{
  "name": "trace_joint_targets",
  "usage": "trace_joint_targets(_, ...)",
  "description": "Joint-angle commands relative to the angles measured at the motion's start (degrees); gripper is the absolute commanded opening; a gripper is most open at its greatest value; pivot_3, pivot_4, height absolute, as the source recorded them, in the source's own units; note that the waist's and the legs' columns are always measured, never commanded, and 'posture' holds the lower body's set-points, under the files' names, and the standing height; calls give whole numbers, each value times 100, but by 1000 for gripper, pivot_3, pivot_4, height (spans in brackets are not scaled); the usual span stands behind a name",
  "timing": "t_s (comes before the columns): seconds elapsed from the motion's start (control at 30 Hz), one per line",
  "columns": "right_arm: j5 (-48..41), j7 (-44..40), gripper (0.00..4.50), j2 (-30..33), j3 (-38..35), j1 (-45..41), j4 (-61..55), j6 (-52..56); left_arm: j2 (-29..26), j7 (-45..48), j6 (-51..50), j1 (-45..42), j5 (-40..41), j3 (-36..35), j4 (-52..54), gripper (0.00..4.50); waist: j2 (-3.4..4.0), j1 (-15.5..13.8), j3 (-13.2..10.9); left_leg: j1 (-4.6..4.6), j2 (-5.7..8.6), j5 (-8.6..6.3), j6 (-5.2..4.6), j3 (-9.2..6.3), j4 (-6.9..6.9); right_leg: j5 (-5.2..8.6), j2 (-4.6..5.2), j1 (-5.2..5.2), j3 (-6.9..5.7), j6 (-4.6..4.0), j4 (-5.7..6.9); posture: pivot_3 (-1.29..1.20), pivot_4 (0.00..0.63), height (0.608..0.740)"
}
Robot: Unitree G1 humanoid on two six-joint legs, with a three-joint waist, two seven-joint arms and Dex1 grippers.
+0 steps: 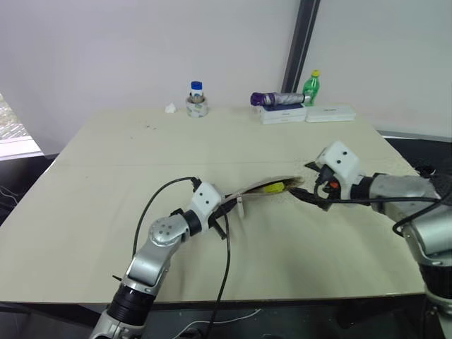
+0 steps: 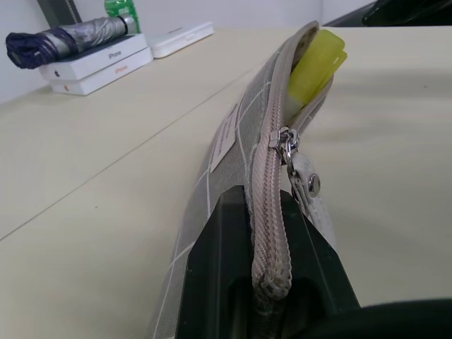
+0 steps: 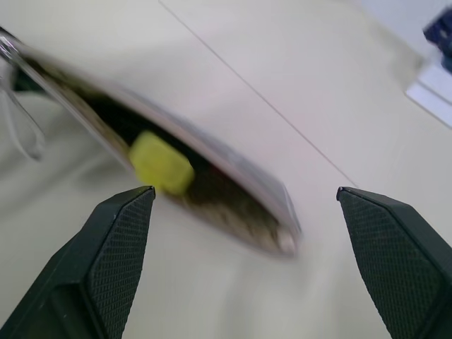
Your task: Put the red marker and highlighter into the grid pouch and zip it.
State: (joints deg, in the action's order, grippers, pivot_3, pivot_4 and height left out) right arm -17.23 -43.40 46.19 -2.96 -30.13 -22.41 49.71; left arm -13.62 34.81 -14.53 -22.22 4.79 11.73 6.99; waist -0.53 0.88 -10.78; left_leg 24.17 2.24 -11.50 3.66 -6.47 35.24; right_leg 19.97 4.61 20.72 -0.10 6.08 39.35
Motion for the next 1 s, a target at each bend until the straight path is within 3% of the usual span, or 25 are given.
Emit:
trace_joint_targets(0.03, -294, 164, 3743, -262, -75, -166, -425, 119, -73, -19, 103, -28, -55, 35, 189, 0, 0, -7, 0, 0, 0, 0, 0, 0, 0, 0, 0, 0, 0, 0, 0, 0, 150, 737)
trace_joint_targets(0.07, -401, 127, 3466, -329, -105, -124, -528, 79, -77, -26, 116, -21, -65, 43, 187, 0, 0, -9, 0, 0, 0, 0, 0, -1, 0, 0, 0, 0, 0, 0, 0, 0, 150, 737)
trace_joint_targets(0.27, -621, 182, 349, -365, -42, -77, -605, 237, -83, -78, 141, 11, -86, 70, 206, 0, 0, -11, 0, 0, 0, 0, 0, -2, 0, 0, 2, -1, 0, 0, -1, 0, 150, 737)
trace_joint_targets(0.3, -572, 250, 39, -369, 5, -68, -579, 235, -84, -80, 148, 15, -84, 74, 210, 0, 0, -7, 0, 0, 0, 0, 0, -1, 0, 0, 2, -1, 0, 0, 0, 0, 150, 737)
trace_joint_targets(0.63, -118, 559, 39, -362, 516, 393, -314, -68, -40, -45, 168, 33, 60, 34, 324, 0, 0, -9, 0, 0, 0, 0, 0, -1, 0, 0, 1, 0, 0, 0, -1, 0, 150, 737)
trace_joint_targets(0.83, 135, 949, 39, -512, 411, 345, 94, -147, -64, 63, 115, 104, 182, 39, 429, 0, 0, -11, 0, 0, 0, 0, 0, -1, -1, 0, 1, 1, 1, 0, -1, 0, 150, 737)
trace_joint_targets(1.0, 87, 775, 39, -344, 353, 449, -48, -246, 138, 2, -547, 57, 670, -146, 437, 0, 0, -12, 0, 1, 0, 0, 0, -1, -2, 0, 2, 1, 1, 0, -1, 0, 150, 737)
